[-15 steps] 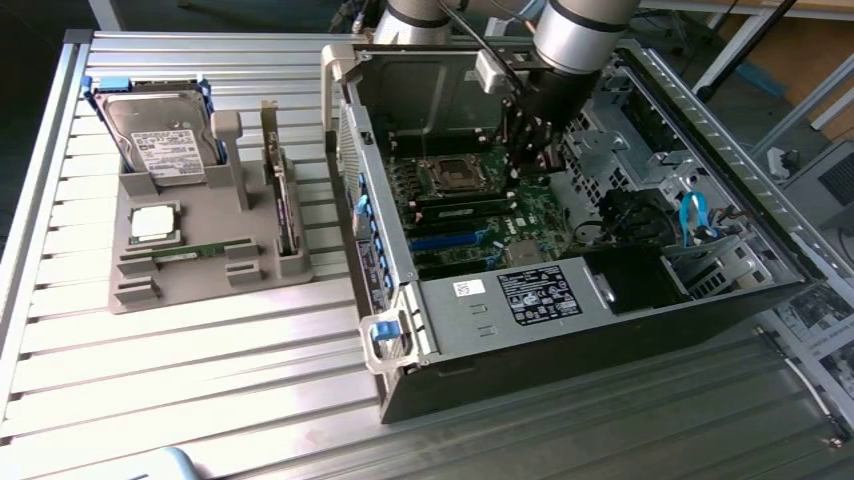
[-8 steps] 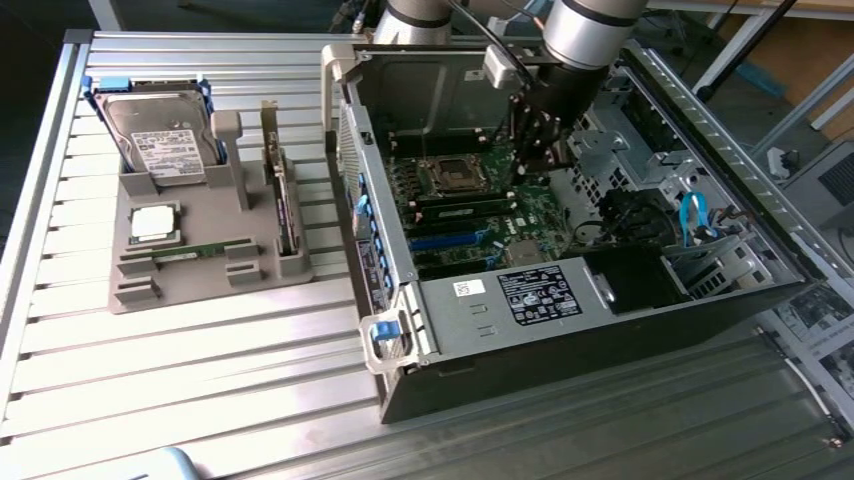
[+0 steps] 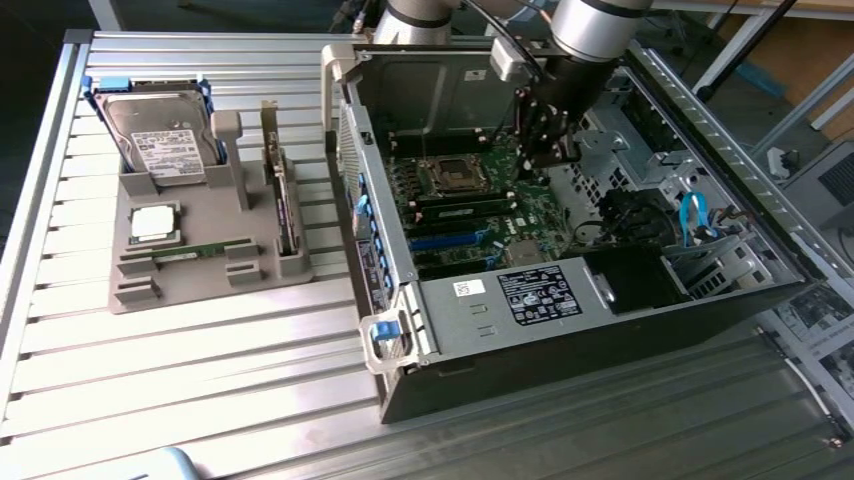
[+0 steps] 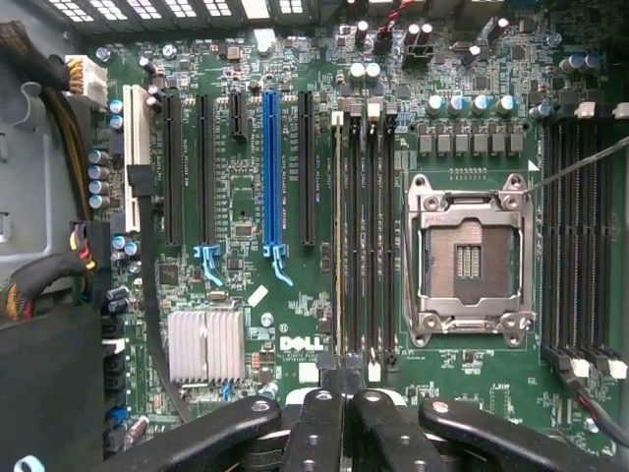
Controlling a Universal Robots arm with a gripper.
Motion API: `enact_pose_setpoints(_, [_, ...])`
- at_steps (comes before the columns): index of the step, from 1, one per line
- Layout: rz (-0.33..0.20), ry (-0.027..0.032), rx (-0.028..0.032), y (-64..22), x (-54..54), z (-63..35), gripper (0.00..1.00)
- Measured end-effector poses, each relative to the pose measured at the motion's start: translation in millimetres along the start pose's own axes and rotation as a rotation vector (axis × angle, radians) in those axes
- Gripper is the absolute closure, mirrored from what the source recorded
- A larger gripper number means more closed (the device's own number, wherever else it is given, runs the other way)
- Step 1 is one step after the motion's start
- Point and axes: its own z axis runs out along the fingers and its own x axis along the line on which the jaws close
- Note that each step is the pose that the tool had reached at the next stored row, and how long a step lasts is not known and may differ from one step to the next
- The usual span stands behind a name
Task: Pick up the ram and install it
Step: 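Press down the ram until it locks into place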
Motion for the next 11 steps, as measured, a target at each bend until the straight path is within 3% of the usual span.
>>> enact_pose_setpoints(11, [0.0,-0.0024,0.0,-6.2,0.5,-9.9,0.89])
